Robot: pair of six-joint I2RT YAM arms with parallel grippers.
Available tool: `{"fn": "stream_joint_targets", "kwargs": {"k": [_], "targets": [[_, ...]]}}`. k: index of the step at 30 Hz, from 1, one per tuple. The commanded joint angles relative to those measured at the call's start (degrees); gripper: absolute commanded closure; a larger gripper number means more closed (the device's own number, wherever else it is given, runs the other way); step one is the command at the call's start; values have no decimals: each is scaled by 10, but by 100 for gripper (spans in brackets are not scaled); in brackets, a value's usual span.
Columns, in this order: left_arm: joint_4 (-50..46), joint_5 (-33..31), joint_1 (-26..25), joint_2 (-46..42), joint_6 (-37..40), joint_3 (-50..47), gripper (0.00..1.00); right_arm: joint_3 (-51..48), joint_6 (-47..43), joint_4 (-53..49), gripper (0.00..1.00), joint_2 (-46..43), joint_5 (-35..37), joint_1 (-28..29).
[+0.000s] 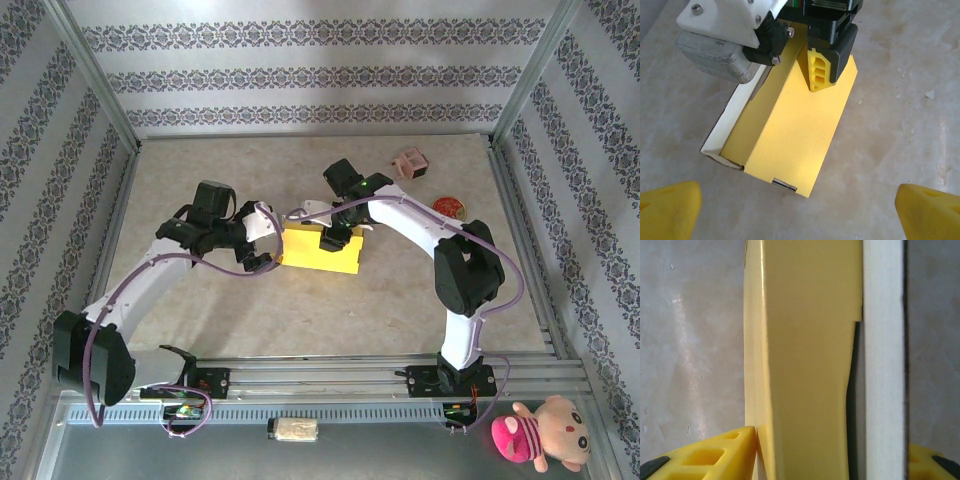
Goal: Fold the paper box
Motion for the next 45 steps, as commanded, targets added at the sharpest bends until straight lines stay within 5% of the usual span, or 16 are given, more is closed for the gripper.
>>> {"fn": "stream_joint_targets", "kwargs": {"k": [1,16,29,45], "targets": [[35,75,12,33,76,12,0,-30,-17,0,50,-2,-10,12],[106,112,13,140,20,66,0,-44,-47,10,50,-31,12,35],[55,146,11,205,45,63,4,-68,-69,36,50,-55,-5,36],[44,142,12,221,37,68,57,-75,-55,49,49,-56,2,36]]}}
